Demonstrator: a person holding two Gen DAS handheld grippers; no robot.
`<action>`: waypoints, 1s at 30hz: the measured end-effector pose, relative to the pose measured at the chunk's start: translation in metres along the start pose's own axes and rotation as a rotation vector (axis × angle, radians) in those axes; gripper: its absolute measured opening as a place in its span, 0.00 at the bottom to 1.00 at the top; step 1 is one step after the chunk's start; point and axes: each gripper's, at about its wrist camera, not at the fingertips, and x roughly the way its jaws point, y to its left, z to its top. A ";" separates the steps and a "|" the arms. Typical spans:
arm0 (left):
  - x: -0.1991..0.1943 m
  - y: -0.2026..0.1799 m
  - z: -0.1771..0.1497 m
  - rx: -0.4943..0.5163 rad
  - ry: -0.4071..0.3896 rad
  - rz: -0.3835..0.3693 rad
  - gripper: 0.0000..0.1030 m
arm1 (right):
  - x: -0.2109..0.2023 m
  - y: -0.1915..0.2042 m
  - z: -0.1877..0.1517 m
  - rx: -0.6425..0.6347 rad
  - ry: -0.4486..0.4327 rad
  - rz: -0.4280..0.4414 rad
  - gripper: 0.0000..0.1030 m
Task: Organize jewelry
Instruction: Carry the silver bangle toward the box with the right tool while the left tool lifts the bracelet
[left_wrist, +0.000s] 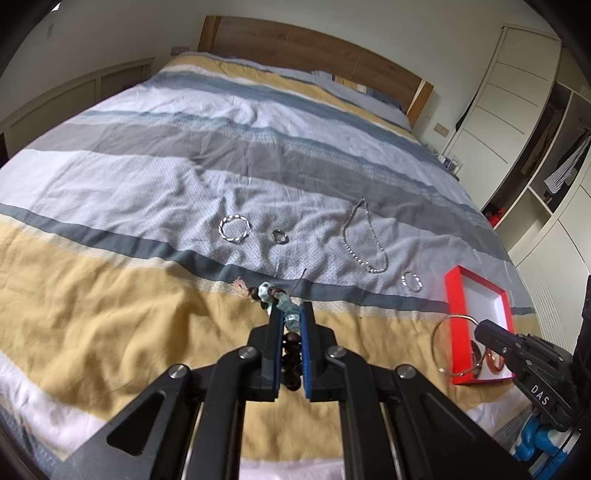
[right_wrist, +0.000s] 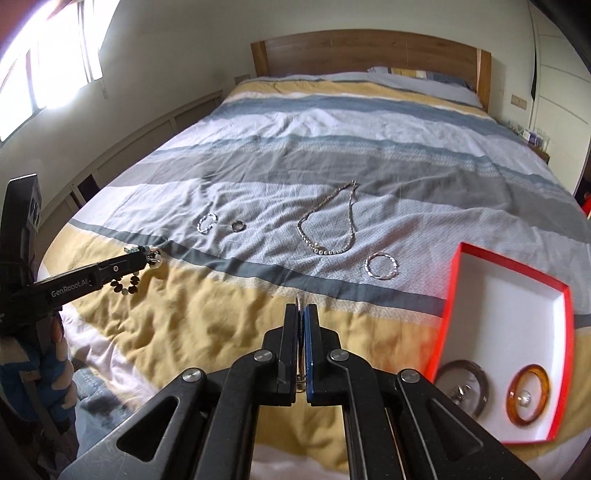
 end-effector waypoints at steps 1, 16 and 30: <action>-0.006 0.000 -0.001 0.001 -0.006 0.000 0.07 | -0.007 0.001 -0.001 -0.002 -0.007 -0.002 0.03; -0.081 -0.019 -0.014 0.022 -0.092 -0.009 0.07 | -0.097 -0.038 -0.019 0.046 -0.114 -0.092 0.03; -0.076 -0.113 -0.007 0.146 -0.067 -0.115 0.07 | -0.130 -0.102 -0.026 0.090 -0.153 -0.142 0.03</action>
